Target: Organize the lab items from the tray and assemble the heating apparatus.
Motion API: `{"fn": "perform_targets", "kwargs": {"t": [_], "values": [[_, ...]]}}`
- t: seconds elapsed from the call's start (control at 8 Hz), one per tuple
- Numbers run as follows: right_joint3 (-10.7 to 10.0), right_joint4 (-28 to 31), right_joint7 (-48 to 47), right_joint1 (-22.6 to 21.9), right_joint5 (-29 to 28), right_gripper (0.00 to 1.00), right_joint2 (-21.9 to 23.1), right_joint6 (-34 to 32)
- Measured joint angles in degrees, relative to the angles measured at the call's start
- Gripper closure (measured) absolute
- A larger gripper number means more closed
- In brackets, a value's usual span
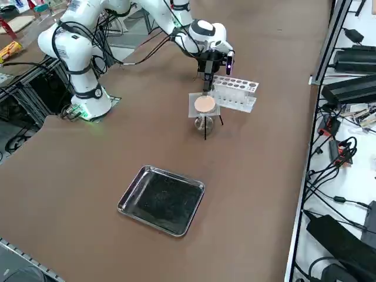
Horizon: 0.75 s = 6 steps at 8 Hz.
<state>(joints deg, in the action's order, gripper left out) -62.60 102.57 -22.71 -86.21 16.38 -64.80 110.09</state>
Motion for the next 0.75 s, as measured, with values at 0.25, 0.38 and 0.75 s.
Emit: {"fn": "perform_targets", "kwargs": {"t": [0.25, 0.38, 0.75], "values": [[0.0, 0.1, 0.0, 0.3, 0.0, 0.56, 0.0, 0.0], [0.0, 0.1, 0.0, 0.5, 0.0, 0.55, 0.0, 0.0], [0.0, 0.0, 0.0, 1.0, 0.0, 0.47, 0.0, 0.0]]}}
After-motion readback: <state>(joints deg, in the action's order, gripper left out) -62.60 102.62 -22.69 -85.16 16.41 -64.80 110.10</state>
